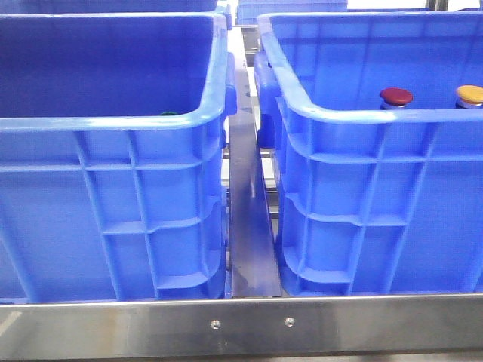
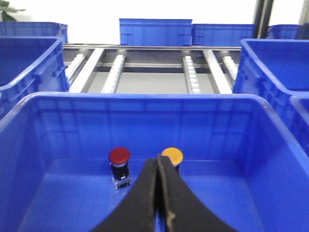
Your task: Pick red and yellow buttons and place in box
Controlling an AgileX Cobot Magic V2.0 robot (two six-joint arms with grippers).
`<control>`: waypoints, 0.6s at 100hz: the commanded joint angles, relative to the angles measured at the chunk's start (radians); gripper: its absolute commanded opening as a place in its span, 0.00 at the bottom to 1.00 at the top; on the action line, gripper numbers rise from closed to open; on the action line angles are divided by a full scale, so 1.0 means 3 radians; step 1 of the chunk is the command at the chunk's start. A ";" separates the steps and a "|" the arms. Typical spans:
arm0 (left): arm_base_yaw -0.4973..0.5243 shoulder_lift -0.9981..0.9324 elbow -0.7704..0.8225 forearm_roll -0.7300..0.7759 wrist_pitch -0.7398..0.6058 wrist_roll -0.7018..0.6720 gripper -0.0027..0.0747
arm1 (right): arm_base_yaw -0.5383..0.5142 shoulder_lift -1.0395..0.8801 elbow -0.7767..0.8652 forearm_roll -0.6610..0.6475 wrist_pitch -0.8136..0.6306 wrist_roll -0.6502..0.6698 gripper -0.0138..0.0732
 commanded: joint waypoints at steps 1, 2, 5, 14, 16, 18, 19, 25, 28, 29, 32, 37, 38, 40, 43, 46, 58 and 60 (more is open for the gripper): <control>0.0006 -0.0099 0.0155 -0.0012 -0.0267 0.0009 0.01 | 0.0002 -0.0094 0.0088 -0.0250 -0.0501 0.0342 0.08; 0.0006 -0.0099 0.0155 -0.0012 -0.0267 0.0009 0.01 | 0.0002 -0.0114 0.0124 -0.0260 -0.0521 0.0377 0.08; 0.0006 -0.0099 0.0155 -0.0012 -0.0267 0.0009 0.01 | 0.0002 -0.0160 0.0199 -0.0309 -0.0612 0.0446 0.08; 0.0006 -0.0099 0.0155 -0.0012 -0.0267 0.0009 0.01 | 0.0002 -0.0309 0.0438 -0.0422 -0.0785 0.0630 0.08; 0.0006 -0.0099 0.0155 -0.0012 -0.0267 0.0009 0.01 | 0.0002 -0.0344 0.0490 -0.0436 -0.0815 0.0661 0.08; 0.0006 -0.0099 0.0155 -0.0012 -0.0267 0.0009 0.01 | 0.0002 -0.0379 0.0541 -0.0454 -0.0840 0.0682 0.08; 0.0006 -0.0099 0.0155 -0.0012 -0.0267 0.0009 0.01 | 0.0005 -0.0390 0.0557 -0.0464 -0.0857 0.0689 0.08; 0.0006 -0.0099 0.0155 -0.0012 -0.0267 0.0009 0.01 | 0.0004 -0.0493 0.0694 -0.0504 -0.0899 0.0744 0.08; 0.0006 -0.0099 0.0155 -0.0012 -0.0267 0.0009 0.01 | 0.0016 -0.0534 0.0746 -0.0519 -0.0904 0.0754 0.08; 0.0006 -0.0099 0.0155 -0.0012 -0.0267 0.0009 0.01 | 0.0024 -0.0544 0.0759 -0.0519 -0.0907 0.0754 0.08; 0.0006 -0.0099 0.0155 -0.0012 -0.0267 0.0009 0.01 | 0.0047 -0.0594 0.0821 -0.0527 -0.0917 0.0754 0.08; 0.0006 -0.0099 0.0155 -0.0012 -0.0267 0.0009 0.01 | 0.0106 -0.0655 0.0898 -0.0545 -0.0929 0.0754 0.08; 0.0006 -0.0099 0.0155 -0.0012 -0.0267 0.0009 0.01 | 0.0128 -0.0664 0.0907 -0.0551 -0.0935 0.0754 0.08; 0.0006 -0.0099 0.0155 -0.0012 -0.0267 0.0009 0.01 | 0.0162 -0.0685 0.0936 -0.0558 -0.0938 0.0754 0.08; 0.0006 -0.0099 0.0155 -0.0012 -0.0267 0.0009 0.01 | 0.0207 -0.0712 0.0971 -0.0577 -0.0952 0.0754 0.08; 0.0006 -0.0099 0.0155 -0.0012 -0.0267 0.0009 0.01 | 0.0253 -0.0745 0.1013 -0.0597 -0.0968 0.0754 0.08; 0.0006 -0.0099 0.0155 -0.0012 -0.0267 0.0009 0.01 | 0.0365 -0.0864 0.1151 -0.0634 -0.1105 0.0754 0.08; 0.0006 -0.0099 0.0155 -0.0012 -0.0267 0.0009 0.01 | 0.0368 -0.0887 0.1173 -0.0634 -0.1132 0.0754 0.08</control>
